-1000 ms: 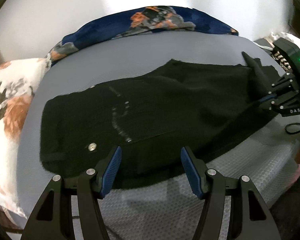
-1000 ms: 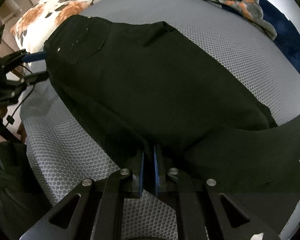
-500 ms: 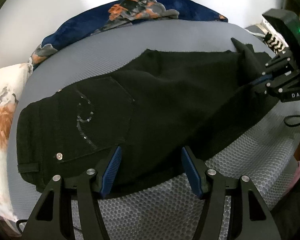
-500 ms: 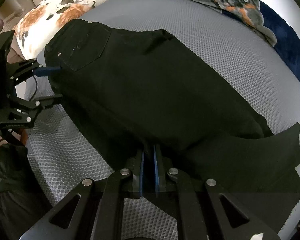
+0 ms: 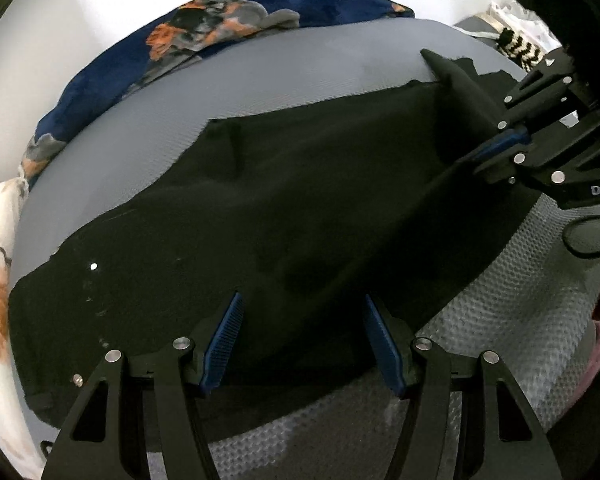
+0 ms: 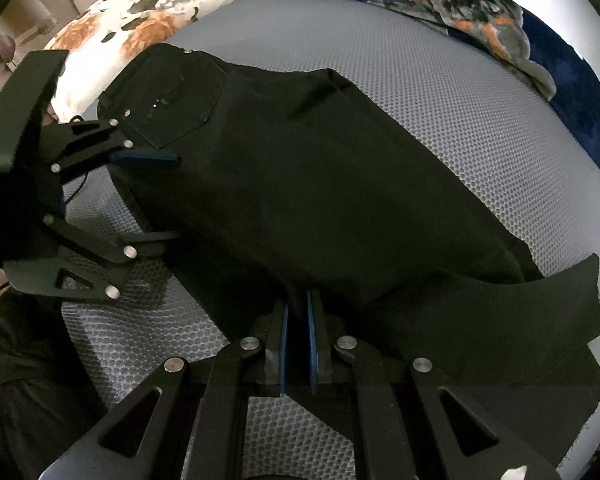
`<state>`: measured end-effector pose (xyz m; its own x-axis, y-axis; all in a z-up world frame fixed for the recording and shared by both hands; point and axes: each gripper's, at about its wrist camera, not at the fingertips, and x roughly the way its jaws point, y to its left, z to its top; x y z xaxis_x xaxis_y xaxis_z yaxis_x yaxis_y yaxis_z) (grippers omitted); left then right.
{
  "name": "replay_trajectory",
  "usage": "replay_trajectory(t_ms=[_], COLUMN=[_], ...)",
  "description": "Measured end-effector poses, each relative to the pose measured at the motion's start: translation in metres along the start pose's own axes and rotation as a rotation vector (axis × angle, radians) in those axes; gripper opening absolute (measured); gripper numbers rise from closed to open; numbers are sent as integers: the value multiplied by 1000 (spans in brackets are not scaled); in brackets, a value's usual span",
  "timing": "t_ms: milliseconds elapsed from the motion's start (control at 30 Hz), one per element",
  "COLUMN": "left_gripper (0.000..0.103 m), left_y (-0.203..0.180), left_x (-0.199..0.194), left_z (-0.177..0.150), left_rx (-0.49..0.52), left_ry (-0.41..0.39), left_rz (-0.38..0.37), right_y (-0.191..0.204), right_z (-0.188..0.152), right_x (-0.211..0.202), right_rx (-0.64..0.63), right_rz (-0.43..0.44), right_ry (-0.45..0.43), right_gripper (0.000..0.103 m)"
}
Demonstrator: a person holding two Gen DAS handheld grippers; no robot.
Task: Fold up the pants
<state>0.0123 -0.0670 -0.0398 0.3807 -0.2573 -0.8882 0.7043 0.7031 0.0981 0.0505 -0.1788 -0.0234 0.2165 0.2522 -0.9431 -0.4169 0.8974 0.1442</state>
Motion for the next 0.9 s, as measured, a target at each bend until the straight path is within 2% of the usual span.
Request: replay_trajectory(t_ms=[200, 267, 300, 367, 400, 433, 467, 567, 633, 733, 833, 900], left_gripper=[62, 59, 56, 42, 38, 26, 19, 13, 12, 11, 11, 11], left_y=[-12, -13, -14, -15, -16, -16, -18, -23, -22, -19, -19, -19], left_x=[14, 16, 16, 16, 16, 16, 16, 17, 18, 18, 17, 17], left_z=[7, 7, 8, 8, 9, 10, 11, 10, 8, 6, 5, 4], left_rx=[18, 24, 28, 27, 28, 32, 38, 52, 40, 18, 10, 4], left_ry=[42, 44, 41, 44, 49, 48, 51, 52, 48, 41, 35, 34], left_rz=[18, 23, 22, 4, -5, -20, -40, -35, -41, -49, -44, -48], right_y=[-1, -1, -1, -2, -2, -2, -2, -8, -11, -19, -31, -46], right_z=[0, 1, 1, 1, 1, 1, 1, 1, 0, -5, -12, -18], right_x=[0, -1, -1, -1, -1, -2, -2, -4, -6, -17, -31, -45], right_rx=[-6, -9, -9, -8, -10, -8, -2, 27, 45, 75, 112, 153], right_rz=[10, 13, 14, 17, 20, 24, 25, 31, 44, 62, 68, 27], right_ry=[-1, -1, -3, -3, -2, -4, -3, -6, -8, -28, -58, -86], right_gripper=[7, 7, 7, 7, 8, 11, 12, 18, 27, 34, 37, 37])
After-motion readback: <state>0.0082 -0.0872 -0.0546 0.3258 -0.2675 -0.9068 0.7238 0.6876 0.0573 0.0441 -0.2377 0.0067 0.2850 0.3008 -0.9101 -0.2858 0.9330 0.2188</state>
